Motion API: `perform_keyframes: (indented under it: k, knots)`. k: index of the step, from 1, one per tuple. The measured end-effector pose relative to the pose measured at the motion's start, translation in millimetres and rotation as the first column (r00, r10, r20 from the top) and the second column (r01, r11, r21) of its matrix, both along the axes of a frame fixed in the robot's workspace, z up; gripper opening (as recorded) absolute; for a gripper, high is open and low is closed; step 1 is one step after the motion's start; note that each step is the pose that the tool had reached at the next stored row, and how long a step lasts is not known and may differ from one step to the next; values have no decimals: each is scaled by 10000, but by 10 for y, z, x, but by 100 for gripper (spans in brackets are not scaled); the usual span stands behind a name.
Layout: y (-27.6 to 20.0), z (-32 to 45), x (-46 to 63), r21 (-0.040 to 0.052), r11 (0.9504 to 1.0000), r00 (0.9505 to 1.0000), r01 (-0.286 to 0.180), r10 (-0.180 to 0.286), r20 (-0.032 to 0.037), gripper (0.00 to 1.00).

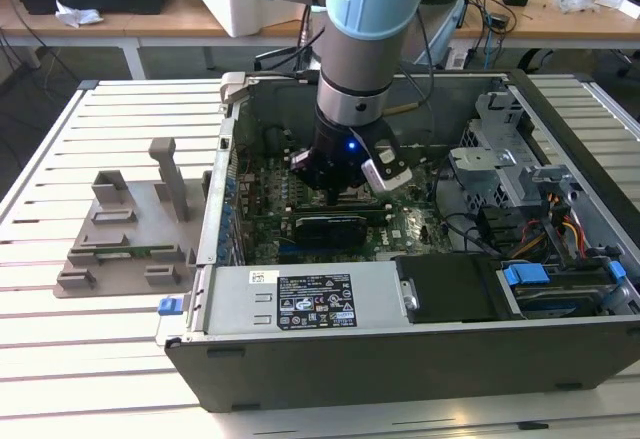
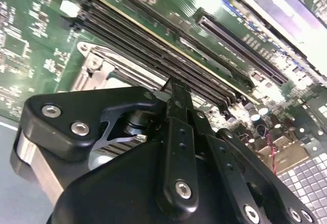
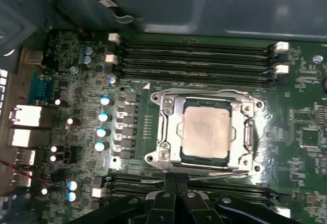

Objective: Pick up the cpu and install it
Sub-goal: 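Install the second cpu locking lever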

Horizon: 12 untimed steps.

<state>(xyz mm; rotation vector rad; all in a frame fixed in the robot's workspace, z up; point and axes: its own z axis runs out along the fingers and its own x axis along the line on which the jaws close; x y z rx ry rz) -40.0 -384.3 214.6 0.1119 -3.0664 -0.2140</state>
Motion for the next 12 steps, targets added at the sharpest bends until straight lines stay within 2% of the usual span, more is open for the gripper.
perform_keyframes:
  k: [2,6,9,12]
  knots:
    - [-16,-7,-54,21,10000,10000,-37,37,0,11]
    - [-18,-40,-171,35,9998,9998,-211,211,0,11]
    - [4,-68,-203,35,9995,9995,-310,310,-1,11]
    - [47,-89,-203,41,9994,9994,-351,351,-1,11]
